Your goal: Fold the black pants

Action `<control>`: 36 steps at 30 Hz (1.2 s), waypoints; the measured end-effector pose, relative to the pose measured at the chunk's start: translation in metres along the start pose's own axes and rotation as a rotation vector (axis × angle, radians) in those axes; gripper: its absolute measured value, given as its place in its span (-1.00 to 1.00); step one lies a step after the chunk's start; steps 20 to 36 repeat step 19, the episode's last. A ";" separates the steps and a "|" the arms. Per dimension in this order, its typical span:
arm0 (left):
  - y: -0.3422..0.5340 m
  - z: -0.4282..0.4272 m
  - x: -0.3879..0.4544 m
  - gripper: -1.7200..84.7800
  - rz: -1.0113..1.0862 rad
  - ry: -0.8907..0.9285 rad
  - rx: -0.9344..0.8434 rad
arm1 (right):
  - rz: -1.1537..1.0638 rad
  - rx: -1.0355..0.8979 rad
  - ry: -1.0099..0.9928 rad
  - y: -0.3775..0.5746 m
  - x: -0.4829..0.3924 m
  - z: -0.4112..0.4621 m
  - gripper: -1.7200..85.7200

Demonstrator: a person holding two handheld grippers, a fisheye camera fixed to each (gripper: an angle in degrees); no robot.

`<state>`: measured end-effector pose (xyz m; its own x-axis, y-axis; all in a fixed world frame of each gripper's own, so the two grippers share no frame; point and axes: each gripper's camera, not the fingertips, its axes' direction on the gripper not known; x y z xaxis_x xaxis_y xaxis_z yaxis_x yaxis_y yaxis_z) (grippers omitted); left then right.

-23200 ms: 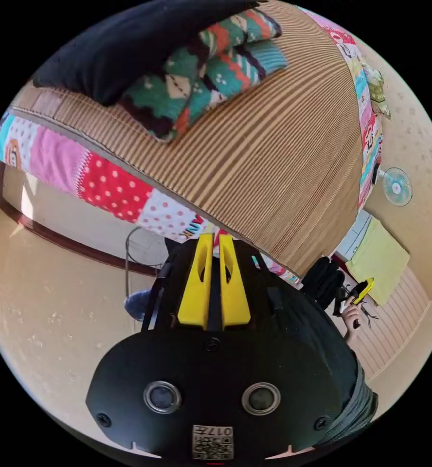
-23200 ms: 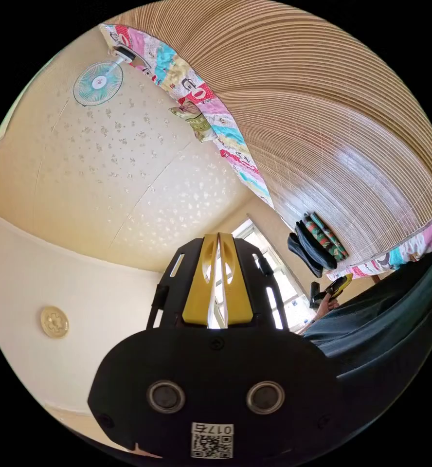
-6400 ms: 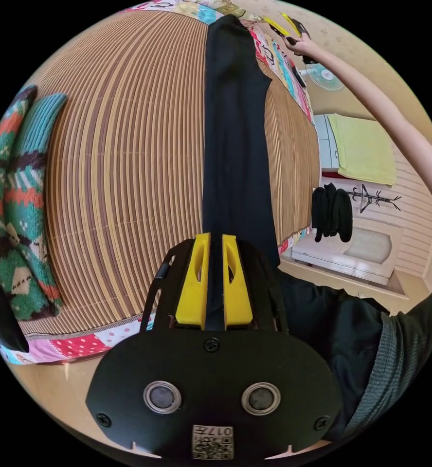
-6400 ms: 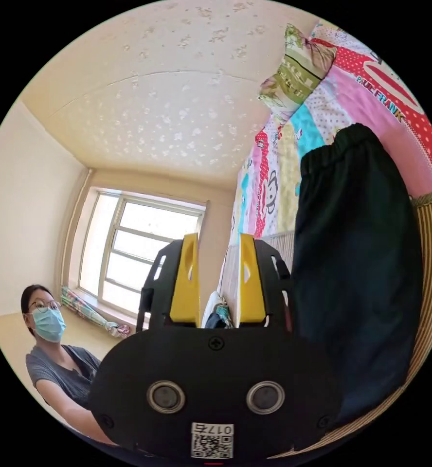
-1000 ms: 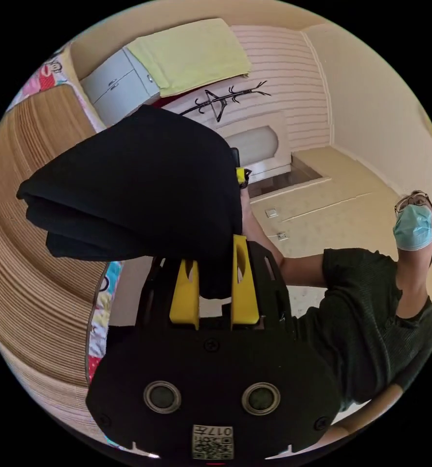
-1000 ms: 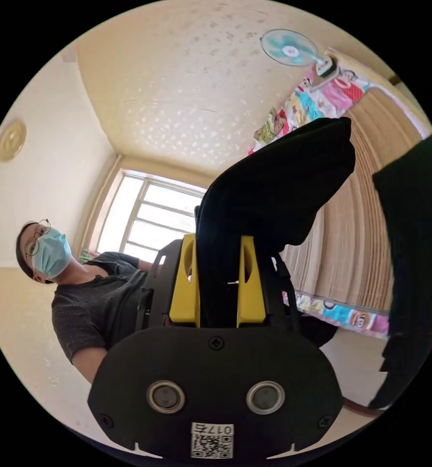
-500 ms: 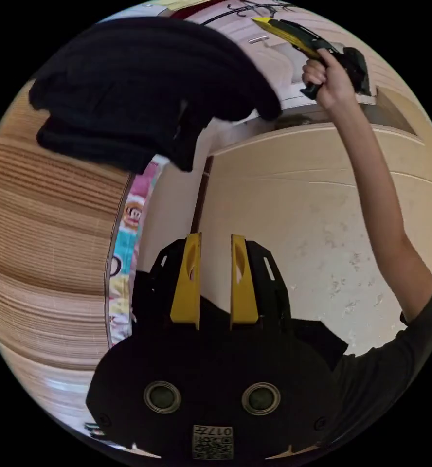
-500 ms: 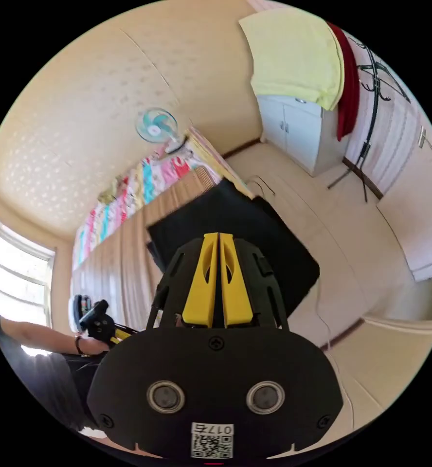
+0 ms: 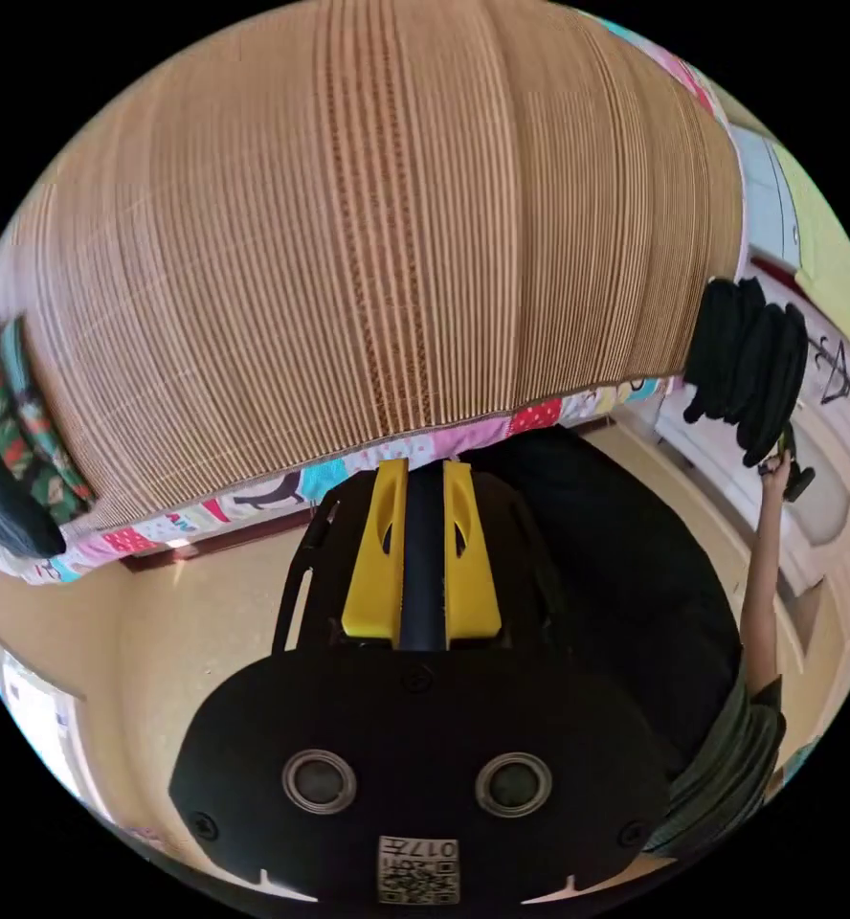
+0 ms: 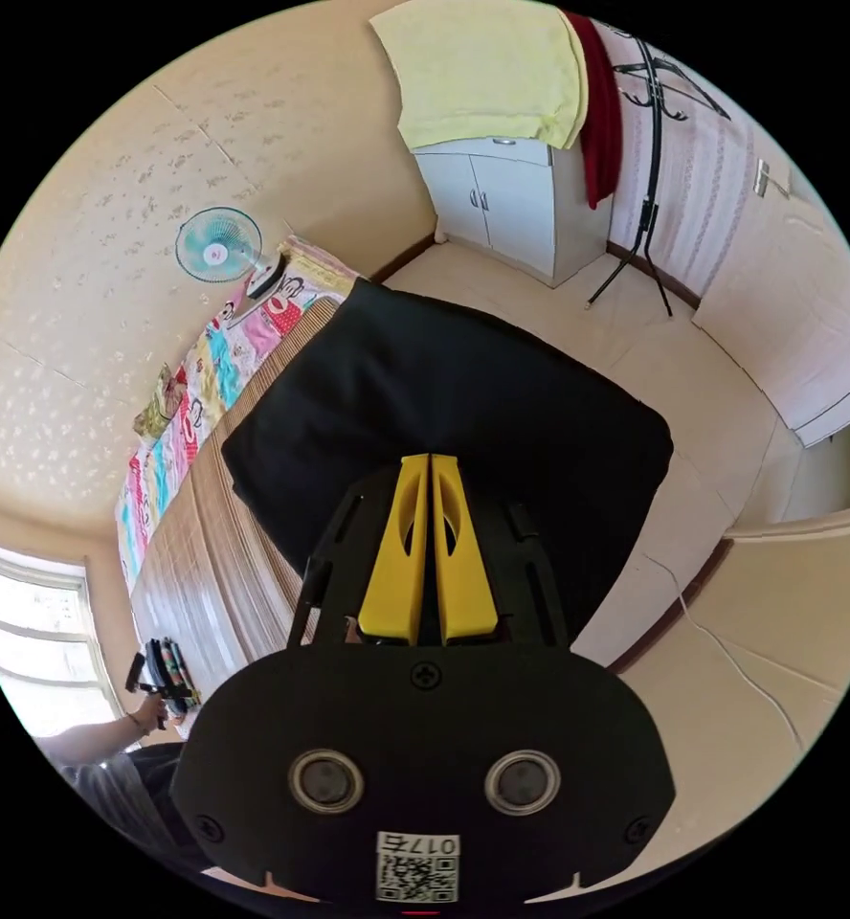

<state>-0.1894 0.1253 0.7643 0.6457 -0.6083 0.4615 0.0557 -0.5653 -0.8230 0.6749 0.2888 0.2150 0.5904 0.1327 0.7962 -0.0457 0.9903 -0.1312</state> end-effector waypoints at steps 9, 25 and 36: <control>0.147 0.055 -0.180 -0.83 -0.428 0.526 0.254 | -0.150 -0.013 0.216 -0.005 -0.078 -0.029 -0.95; 0.217 0.064 -0.280 -0.88 -0.646 0.781 0.423 | 0.145 -0.646 -0.732 0.094 -0.058 0.208 -0.95; 0.217 0.064 -0.280 -0.88 -0.646 0.781 0.423 | 0.145 -0.646 -0.732 0.094 -0.058 0.208 -0.95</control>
